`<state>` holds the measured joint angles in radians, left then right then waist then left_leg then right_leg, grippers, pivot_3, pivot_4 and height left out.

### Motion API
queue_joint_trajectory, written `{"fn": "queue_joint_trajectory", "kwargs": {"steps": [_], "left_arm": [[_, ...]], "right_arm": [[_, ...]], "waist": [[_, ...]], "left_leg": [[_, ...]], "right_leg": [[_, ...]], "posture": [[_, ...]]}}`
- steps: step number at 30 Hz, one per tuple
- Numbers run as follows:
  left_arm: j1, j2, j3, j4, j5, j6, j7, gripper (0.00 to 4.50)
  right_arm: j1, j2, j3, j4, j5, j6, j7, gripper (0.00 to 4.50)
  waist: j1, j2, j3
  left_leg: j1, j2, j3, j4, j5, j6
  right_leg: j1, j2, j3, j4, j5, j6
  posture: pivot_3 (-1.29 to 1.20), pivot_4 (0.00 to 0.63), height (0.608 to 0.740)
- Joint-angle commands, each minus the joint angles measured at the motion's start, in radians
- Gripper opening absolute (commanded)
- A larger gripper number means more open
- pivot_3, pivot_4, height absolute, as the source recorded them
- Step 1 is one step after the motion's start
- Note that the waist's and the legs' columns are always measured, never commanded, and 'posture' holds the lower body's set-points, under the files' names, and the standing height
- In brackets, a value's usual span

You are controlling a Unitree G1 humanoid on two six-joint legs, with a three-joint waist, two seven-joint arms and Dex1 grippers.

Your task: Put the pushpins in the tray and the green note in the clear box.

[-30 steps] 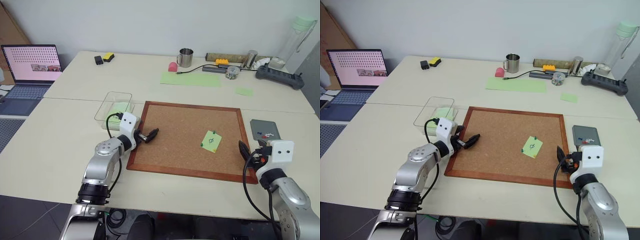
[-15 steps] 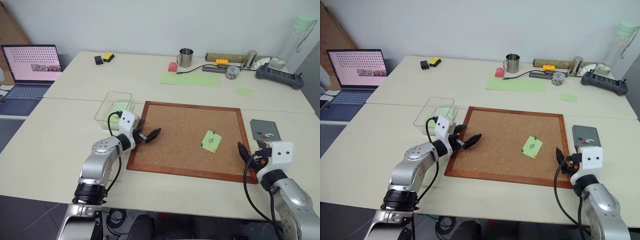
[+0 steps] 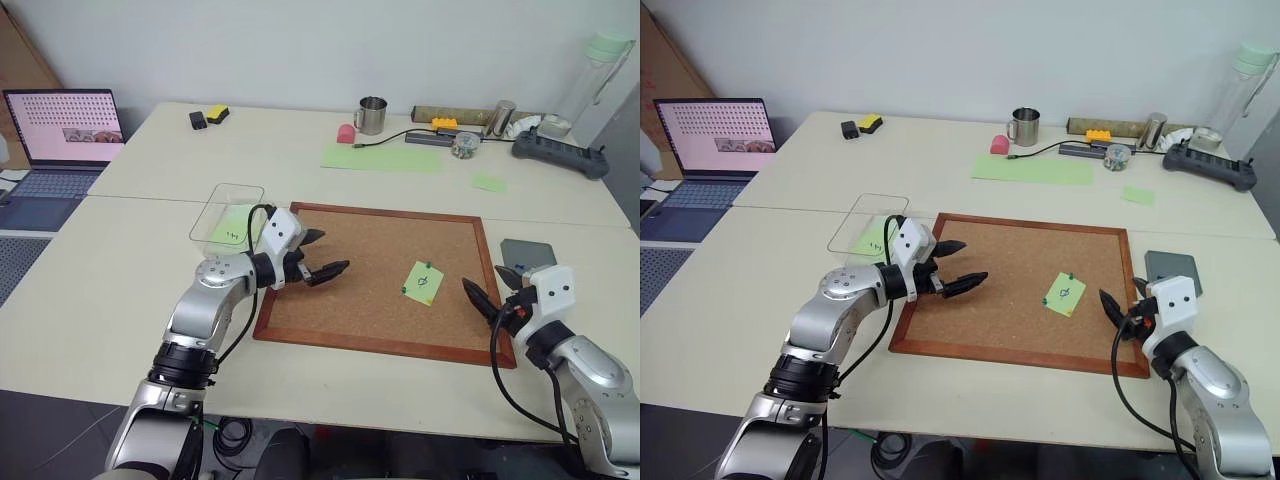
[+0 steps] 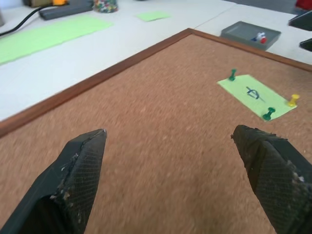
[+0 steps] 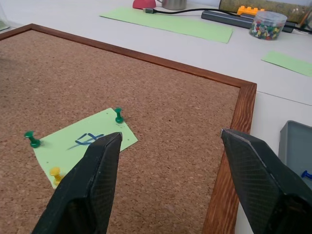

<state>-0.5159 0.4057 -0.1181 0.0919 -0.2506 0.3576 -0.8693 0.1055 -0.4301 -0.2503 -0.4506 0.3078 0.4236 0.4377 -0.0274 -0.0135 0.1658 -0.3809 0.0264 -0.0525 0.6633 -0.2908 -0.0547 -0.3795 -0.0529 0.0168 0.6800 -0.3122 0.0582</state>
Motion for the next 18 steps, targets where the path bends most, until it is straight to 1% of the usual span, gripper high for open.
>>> {"fn": "queue_joint_trajectory", "kwargs": {"steps": [1, 2, 3, 7, 14, 16, 18], "left_arm": [[-0.037, -0.03, -0.013, 0.014, -0.001, -0.06, -0.018, 4.26], [-0.041, -0.039, -0.016, 0.019, -0.002, -0.066, -0.021, 4.05], [-0.045, -0.047, -0.02, 0.023, -0.003, -0.072, -0.026, 3.98], [-0.061, -0.074, -0.033, 0.044, -0.005, -0.088, -0.044, 3.1], [-0.081, -0.091, -0.059, 0.103, 0.027, -0.137, -0.068, 1.83], [-0.086, -0.096, -0.061, 0.115, 0.031, -0.146, -0.07, 1.56], [-0.088, -0.101, -0.064, 0.131, 0.033, -0.154, -0.077, 1.15]], "right_arm": [[-0.035, -0.003, 0.002, -0.02, 0.014, -0.002, -0.007, 3.38], [-0.043, -0.001, 0.008, -0.022, 0.012, 0.004, -0.012, 3.38], [-0.05, 0.001, 0.013, -0.024, 0.01, 0.009, -0.017, 3.38], [-0.091, 0.001, 0.031, -0.005, 0.005, 0.024, -0.026, 3.38], [-0.142, 0.001, 0.079, 0.054, -0.015, 0.014, -0.02, 3.38], [-0.154, 0.0, 0.084, 0.07, -0.018, 0.01, -0.021, 3.38], [-0.166, 0.0, 0.091, 0.092, -0.023, 0.007, -0.024, 3.38]], "waist": [[0.0, 0.0, 0.0], [0.0, 0.0, 0.0], [0.0, 0.0, 0.0], [0.0, 0.0, 0.0], [0.0, 0.0, 0.0], [0.0, 0.0, 0.0], [0.0, 0.0, 0.0]], "left_leg": [[0.0, 0.0, 0.0, 0.0, 0.0, 0.0], [0.0, 0.0, 0.0, 0.0, 0.0, 0.0], [0.0, 0.0, 0.0, 0.0, 0.0, 0.0], [0.0, 0.0, 0.0, 0.0, 0.0, 0.0], [0.0, 0.0, 0.0, 0.0, 0.0, 0.0], [0.0, 0.0, 0.0, 0.001, 0.0, 0.0], [0.0, 0.0, 0.0, 0.001, 0.0, 0.0]], "right_leg": [[0.0, 0.0, 0.0, 0.0, 0.0, 0.0], [0.0, 0.0, 0.0, 0.0, 0.0, 0.0], [0.0, 0.0, 0.0, 0.0, 0.0, 0.0], [0.0, 0.0, 0.0, 0.0, 0.0, 0.0], [0.0, 0.0, 0.0, 0.0, 0.0, 0.0], [0.0, 0.0, 0.0, 0.0, 0.0, 0.0], [0.0, 0.0, 0.0, 0.0, 0.0, 0.0]], "posture": [[0.0, 0.15, 0.74], [0.0, 0.15, 0.74], [0.0, 0.15, 0.74], [0.0, 0.15, 0.74], [0.0, 0.15, 0.74], [0.0, 0.15, 0.74], [0.0, 0.15, 0.74]]}}
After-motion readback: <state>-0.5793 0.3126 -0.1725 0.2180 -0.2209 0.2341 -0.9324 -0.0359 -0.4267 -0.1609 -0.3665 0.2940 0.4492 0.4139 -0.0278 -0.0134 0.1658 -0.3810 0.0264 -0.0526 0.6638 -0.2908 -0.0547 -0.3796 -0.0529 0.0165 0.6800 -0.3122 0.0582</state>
